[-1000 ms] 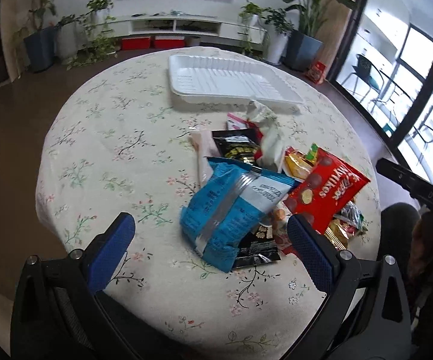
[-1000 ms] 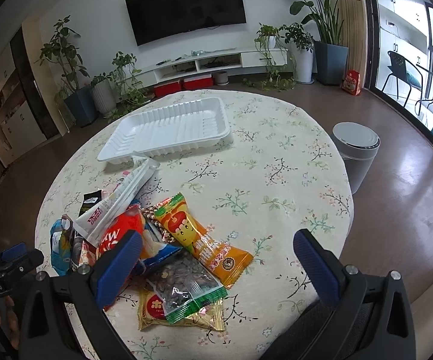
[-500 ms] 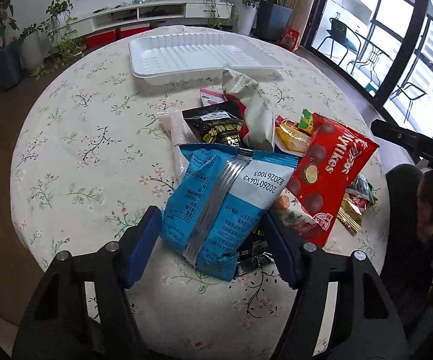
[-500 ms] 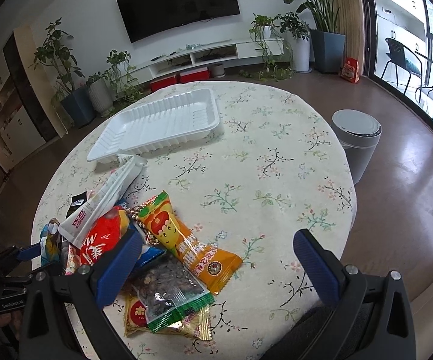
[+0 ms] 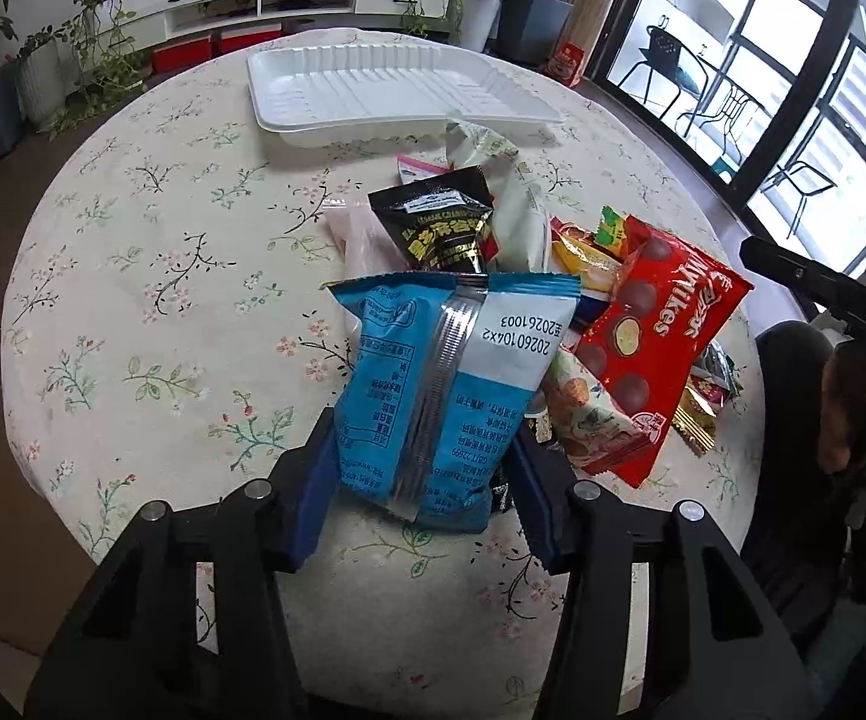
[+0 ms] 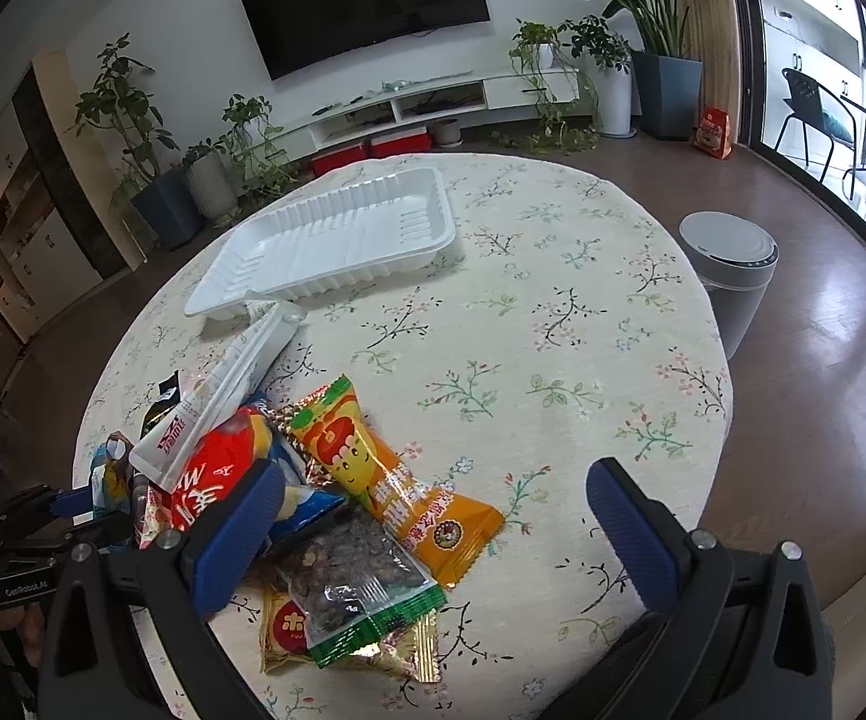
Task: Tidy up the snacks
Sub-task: 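Lower the left gripper onto the blue chip bag and close it, then grasp the red Mylikes bag with the right gripper while the left holds the blue bag, then carry the blue bag and red bag with both grippers over the white tray, then open both grippers to drop the bags into the white tray, then lift the right gripper away while the left gripper moves to the black snack bag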
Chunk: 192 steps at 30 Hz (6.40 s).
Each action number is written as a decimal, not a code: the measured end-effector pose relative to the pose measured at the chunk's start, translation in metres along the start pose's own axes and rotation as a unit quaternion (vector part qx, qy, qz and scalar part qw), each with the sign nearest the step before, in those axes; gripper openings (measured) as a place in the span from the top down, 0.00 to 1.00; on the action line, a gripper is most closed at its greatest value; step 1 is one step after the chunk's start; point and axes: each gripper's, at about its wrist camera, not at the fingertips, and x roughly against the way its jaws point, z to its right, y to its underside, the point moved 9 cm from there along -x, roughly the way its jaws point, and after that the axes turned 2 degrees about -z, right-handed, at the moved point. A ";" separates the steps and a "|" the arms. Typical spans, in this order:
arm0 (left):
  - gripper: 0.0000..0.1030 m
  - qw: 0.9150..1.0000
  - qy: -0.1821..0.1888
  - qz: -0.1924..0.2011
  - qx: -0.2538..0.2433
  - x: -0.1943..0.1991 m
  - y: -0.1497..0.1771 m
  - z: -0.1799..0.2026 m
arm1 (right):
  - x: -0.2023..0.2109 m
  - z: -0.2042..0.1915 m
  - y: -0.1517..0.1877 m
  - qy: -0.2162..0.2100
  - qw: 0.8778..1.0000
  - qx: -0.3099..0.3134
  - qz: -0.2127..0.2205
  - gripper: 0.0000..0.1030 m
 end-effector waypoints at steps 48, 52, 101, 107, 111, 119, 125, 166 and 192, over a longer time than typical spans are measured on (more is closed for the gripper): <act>0.62 0.987 0.097 0.097 0.089 0.054 0.021 -0.027 | -0.057 -0.091 0.035 -0.210 0.956 -0.162 -0.127 0.65; 0.62 0.986 0.096 0.100 0.091 0.056 0.021 -0.028 | -0.056 -0.092 0.036 -0.218 0.955 -0.159 -0.125 0.68; 0.62 0.997 0.011 0.023 0.077 -0.020 -0.251 -0.071 | -0.168 -0.023 -0.189 -0.276 0.947 -0.082 -0.140 0.69; 0.62 0.996 0.003 -0.009 0.084 -0.072 -0.260 -0.083 | -0.207 -0.035 -0.192 -0.283 0.941 -0.050 -0.178 0.69; 0.62 0.996 0.002 -0.019 0.088 -0.087 -0.265 -0.081 | -0.220 -0.033 -0.185 -0.286 0.936 -0.045 -0.198 0.69; 0.62 0.995 -0.023 -0.045 0.088 -0.113 -0.265 -0.085 | -0.224 -0.036 -0.172 -0.288 0.931 -0.028 -0.224 0.69; 0.62 0.994 -0.056 -0.060 0.069 -0.121 -0.267 -0.076 | -0.222 -0.036 -0.173 -0.276 0.937 -0.020 -0.215 0.69; 0.07 0.991 -0.083 0.055 0.091 -0.054 -0.267 -0.066 | -0.192 -0.039 -0.178 -0.145 0.980 0.085 -0.111 0.22; 0.03 0.987 -0.072 0.066 0.124 0.042 -0.027 -0.010 | -0.007 0.027 -0.176 -0.022 0.957 0.053 0.284 0.03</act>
